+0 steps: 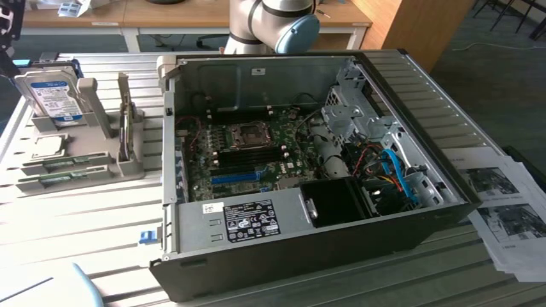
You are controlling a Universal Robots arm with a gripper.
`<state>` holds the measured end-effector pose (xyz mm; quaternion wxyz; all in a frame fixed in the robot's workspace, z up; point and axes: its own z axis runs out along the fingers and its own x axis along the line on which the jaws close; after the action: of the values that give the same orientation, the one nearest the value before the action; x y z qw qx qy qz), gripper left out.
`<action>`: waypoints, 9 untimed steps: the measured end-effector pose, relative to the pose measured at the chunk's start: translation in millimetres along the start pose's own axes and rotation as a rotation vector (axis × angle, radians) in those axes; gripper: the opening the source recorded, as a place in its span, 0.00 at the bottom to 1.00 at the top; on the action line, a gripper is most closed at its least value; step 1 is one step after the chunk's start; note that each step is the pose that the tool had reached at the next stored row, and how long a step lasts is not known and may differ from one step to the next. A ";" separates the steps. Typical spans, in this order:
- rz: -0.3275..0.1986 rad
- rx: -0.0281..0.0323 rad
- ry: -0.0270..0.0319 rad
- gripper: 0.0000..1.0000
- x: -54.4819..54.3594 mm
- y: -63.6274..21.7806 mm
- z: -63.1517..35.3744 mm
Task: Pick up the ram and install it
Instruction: 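Pick up the ram and move it above insertion slot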
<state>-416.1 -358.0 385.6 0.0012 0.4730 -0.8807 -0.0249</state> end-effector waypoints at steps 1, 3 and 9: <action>-0.014 -0.0002 0.0006 0.09 0.0 0.0 0.1; -0.041 -0.0009 0.0019 0.09 0.0 0.0 0.1; -0.122 -0.0026 0.0054 0.09 -0.1 0.1 0.5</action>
<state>-416.1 -357.9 385.2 0.0027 0.5259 -0.8502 -0.0248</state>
